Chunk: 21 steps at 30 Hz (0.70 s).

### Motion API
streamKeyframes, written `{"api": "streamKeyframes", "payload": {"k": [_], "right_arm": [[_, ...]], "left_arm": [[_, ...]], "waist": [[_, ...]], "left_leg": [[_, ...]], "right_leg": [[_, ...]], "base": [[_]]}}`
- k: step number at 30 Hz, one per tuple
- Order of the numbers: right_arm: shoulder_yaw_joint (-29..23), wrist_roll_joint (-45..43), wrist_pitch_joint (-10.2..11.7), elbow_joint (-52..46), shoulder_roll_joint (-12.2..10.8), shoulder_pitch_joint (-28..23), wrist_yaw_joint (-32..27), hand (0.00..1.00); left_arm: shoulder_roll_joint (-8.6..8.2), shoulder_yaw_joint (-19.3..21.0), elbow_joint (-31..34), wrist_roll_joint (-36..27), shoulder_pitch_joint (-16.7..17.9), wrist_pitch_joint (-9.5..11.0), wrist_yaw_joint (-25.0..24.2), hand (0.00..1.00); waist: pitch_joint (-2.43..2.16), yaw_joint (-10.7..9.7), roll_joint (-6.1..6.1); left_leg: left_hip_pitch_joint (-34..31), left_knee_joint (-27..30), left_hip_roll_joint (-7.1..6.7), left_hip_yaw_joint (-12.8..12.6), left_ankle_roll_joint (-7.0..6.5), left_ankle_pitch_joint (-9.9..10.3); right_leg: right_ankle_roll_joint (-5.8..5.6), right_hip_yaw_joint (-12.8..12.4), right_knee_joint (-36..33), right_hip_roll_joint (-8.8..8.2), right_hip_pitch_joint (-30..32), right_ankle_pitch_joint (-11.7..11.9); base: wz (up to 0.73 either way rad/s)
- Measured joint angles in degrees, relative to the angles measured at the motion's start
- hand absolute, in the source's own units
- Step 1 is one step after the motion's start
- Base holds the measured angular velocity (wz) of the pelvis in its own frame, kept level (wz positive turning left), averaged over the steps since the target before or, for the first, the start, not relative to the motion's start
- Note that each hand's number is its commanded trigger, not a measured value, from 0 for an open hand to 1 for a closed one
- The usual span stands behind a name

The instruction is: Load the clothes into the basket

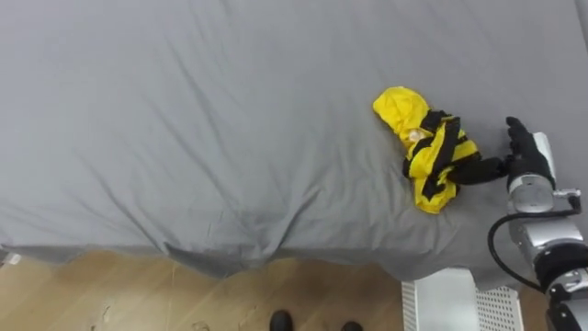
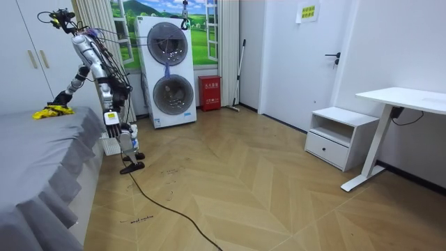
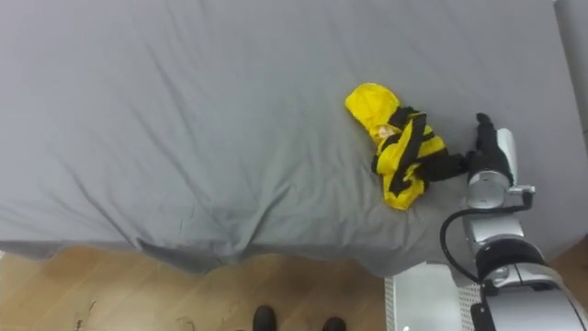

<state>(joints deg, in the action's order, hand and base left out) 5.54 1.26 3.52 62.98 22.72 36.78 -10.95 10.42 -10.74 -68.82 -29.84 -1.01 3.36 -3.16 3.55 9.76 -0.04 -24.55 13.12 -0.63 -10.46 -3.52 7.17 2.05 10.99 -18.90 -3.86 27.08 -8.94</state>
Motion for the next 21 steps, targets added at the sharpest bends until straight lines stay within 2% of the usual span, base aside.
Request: {"api": "streamKeyframes", "payload": {"k": [2,5,11,12,13,14,15,21], "right_arm": [[0.7,-1.2,0.0,-4.8,-1.8,-1.8,2.0,0.00],[2.5,-4.0,0.1,-10.2,-3.1,-4.1,3.8,0.00],[5.0,-6.1,0.4,-14.0,-5.8,-4.9,6.4,0.02],[5.2,-6.1,0.4,-14.2,-6.0,-4.9,6.7,0.26],[5.8,-6.1,0.5,-14.4,-6.3,-4.9,7.0,0.57],[5.9,-6.1,0.5,-14.4,-6.7,-4.9,7.2,0.62],[5.9,-6.1,0.6,-14.5,-6.8,-4.9,7.4,1.00],[6.0,-6.6,0.8,-14.5,-6.8,-5.9,8.1,1.00]], "left_arm": [[0.00,-0.4,-0.1,0.0,-0.2,0.2,0.0,0.00],[0.06,-1.4,-0.7,-0.2,-0.2,0.9,0.0,0.00],[0.06,-3.1,-1.1,-2.1,-0.2,0.9,-0.3,0.00],[0.06,-3.1,-1.1,-2.1,-0.2,0.9,-0.3,0.00],[0.06,-3.2,-1.1,-2.1,-0.2,0.9,-0.3,0.00],[0.06,-3.2,-1.1,-2.1,-0.3,0.9,-0.3,0.00],[0.06,-3.2,-1.1,-2.1,-0.3,0.9,-0.3,0.00],[0.05,-3.3,-1.8,-2.1,-0.3,0.8,-0.9,0.00]], "waist": [[-0.08,0.0,0.12],[-0.15,0.0,0.23],[-0.41,0.2,0.64],[-0.41,0.2,0.65],[-0.42,0.1,0.66],[-0.43,0.1,0.67],[-0.43,0.1,0.68],[-0.51,0.0,0.71]], "left_leg": [[0.0,0.2,0.01,-0.2,0.00,0.0],[0.3,0.3,-0.01,-0.4,0.00,0.0],[0.3,0.4,-0.01,-0.3,0.00,0.0],[0.4,0.4,-0.01,-0.3,0.00,0.0],[0.4,0.4,-0.02,-0.3,0.00,0.0],[0.5,0.4,-0.02,-0.3,0.00,0.0],[0.6,0.4,-0.03,-0.3,-0.01,0.0],[1.4,0.5,-0.03,-0.1,-0.01,0.0]], "right_leg": [[0.01,0.1,0.1,-0.07,0.0,0.0],[0.01,0.2,0.1,-0.14,-0.2,0.0],[0.02,0.4,-0.3,-0.23,-0.2,0.0],[0.02,0.4,-0.4,-0.27,-0.2,0.0],[0.02,0.5,-0.7,-0.32,-0.1,0.0],[0.02,0.5,-0.9,-0.35,-0.2,0.0],[0.02,0.5,-0.9,-0.37,-0.2,0.0],[0.15,0.7,-1.3,-0.40,-0.9,0.1]], "base": [[-0.10],[-0.04],[0.00],[0.00],[0.00],[0.00],[0.00],[0.00]]}}
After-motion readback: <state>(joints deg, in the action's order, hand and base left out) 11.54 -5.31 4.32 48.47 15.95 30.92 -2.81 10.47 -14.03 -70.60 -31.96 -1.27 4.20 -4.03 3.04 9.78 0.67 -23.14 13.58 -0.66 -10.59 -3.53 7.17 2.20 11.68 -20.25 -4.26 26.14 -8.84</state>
